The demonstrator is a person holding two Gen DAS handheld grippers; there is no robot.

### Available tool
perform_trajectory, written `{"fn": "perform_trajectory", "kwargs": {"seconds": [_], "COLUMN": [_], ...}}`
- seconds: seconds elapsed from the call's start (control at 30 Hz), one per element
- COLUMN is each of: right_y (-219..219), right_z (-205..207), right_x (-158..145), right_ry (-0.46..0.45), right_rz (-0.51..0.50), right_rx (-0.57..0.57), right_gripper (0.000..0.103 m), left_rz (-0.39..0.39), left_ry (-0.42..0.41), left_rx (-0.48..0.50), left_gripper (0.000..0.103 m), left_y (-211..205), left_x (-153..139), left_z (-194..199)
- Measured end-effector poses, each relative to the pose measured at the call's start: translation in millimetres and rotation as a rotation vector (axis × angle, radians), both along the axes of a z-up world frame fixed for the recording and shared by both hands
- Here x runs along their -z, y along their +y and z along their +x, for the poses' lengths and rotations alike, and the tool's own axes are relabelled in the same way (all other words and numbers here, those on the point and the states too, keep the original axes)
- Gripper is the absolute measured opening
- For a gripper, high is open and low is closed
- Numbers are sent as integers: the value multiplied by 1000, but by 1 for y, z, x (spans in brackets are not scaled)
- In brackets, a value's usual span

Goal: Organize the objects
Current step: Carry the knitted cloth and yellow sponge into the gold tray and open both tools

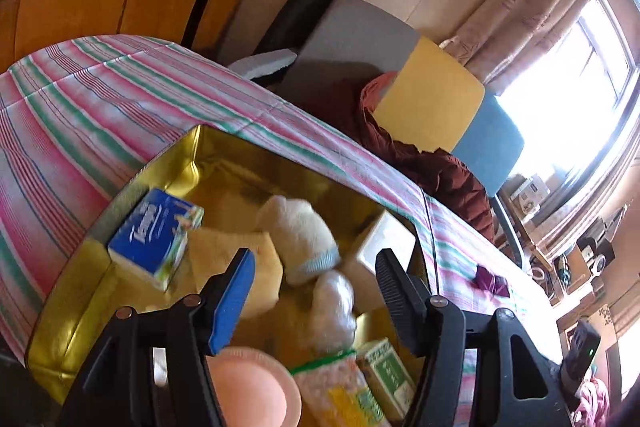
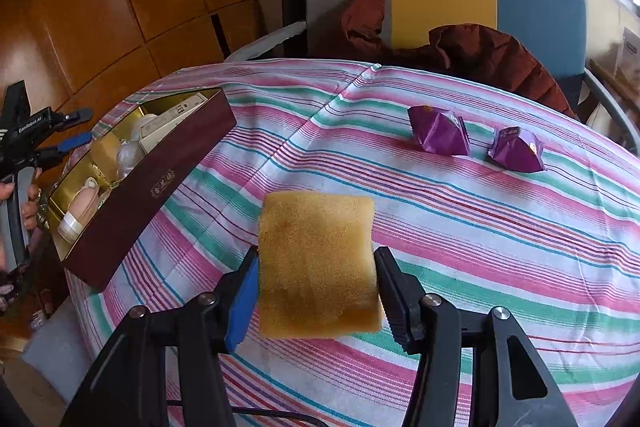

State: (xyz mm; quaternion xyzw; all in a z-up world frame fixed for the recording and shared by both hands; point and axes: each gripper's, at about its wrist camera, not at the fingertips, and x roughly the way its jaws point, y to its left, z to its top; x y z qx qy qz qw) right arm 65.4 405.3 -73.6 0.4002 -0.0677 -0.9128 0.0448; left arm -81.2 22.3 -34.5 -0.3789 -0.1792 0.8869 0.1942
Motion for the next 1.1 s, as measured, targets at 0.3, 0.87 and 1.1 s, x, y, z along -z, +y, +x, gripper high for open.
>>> {"fn": "perform_trajectory", "kwargs": {"seconds": [0.3,0.87,1.1], "right_y": [-53,-245,-273], "right_z": [-16,-105,-143], "right_x": [-32,-48,-18], "right_ry": [4,-75,-232], "right_rz": [-79,-147,-138], "right_rx": [-92,-343,-338], "right_gripper": [56,57,57], "left_rz": [-7,102,118], "left_ry": [26,39,55], "left_rx": [-13,-195,-224], "left_gripper": [64,64,64], "left_y": [-19,-80,-91], "left_x": [3,-13,-21], "left_z": [23,19,17]}}
